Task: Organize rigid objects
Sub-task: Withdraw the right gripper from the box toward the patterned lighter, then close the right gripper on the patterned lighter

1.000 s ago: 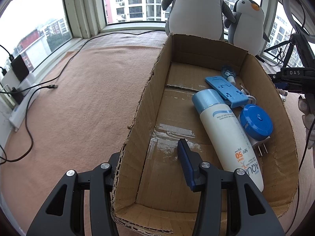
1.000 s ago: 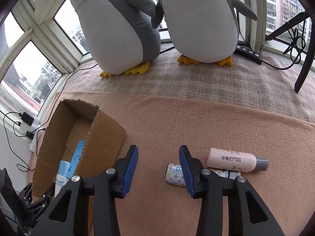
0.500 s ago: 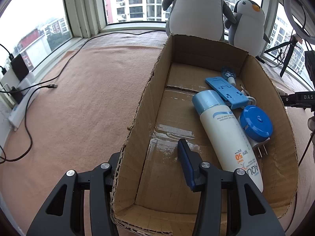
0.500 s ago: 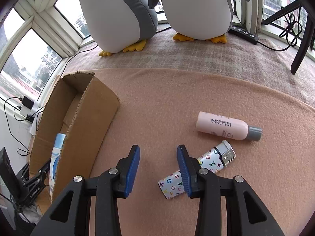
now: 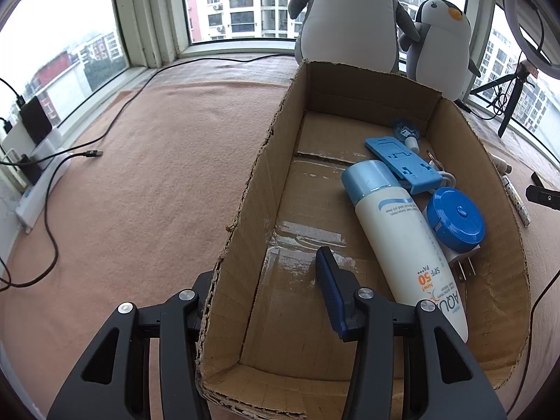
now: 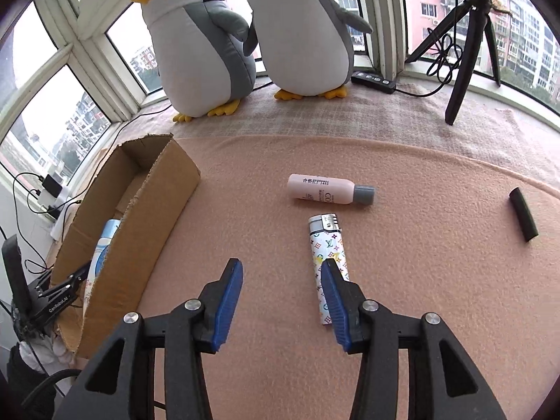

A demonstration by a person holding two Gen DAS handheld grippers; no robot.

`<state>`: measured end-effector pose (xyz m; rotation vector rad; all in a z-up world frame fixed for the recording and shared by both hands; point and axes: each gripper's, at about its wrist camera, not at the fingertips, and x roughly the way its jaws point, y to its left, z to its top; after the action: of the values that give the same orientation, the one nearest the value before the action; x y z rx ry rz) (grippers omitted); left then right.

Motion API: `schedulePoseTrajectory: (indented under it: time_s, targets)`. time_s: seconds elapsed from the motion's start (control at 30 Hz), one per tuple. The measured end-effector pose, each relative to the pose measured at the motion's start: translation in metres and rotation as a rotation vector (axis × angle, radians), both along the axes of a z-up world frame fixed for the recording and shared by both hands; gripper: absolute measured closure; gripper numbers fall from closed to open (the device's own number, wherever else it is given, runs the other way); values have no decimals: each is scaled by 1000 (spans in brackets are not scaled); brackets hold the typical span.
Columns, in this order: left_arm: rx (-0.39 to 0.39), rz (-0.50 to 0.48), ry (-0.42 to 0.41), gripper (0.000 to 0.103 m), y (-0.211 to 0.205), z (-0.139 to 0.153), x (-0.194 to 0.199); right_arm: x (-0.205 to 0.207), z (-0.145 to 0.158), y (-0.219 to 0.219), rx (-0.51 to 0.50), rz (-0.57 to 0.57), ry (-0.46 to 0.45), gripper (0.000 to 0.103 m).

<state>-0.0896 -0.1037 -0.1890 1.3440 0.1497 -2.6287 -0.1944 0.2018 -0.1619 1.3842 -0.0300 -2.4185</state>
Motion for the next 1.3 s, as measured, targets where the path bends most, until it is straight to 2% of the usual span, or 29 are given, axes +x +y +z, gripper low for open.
schedulePoseTrajectory:
  time_s: [0.17, 0.5, 0.67, 0.77, 0.8, 1.1, 1.3]
  targets:
    - [-1, -1, 1, 56, -1, 0, 0, -2, -12, 6, 49, -2, -23, 54]
    - [3, 3, 2, 56, -2, 0, 1, -11, -28, -9, 167, 23, -17, 57]
    - [2, 2, 2, 56, -2, 0, 1, -18, -28, -8, 187, 16, -14, 71]
    - [4, 4, 2, 56, -2, 0, 1, -17, -27, -7, 189, 14, -16, 81]
    - [4, 5, 2, 56, -2, 1, 1, -17, -27, -7, 190, 14, -16, 82]
    - [0, 4, 0, 56, -2, 0, 2, -10, -24, -2, 148, -18, -27, 82]
    - [-1, 4, 1, 56, -3, 0, 2, 3, -3, -5, 82, -22, 1, 82]
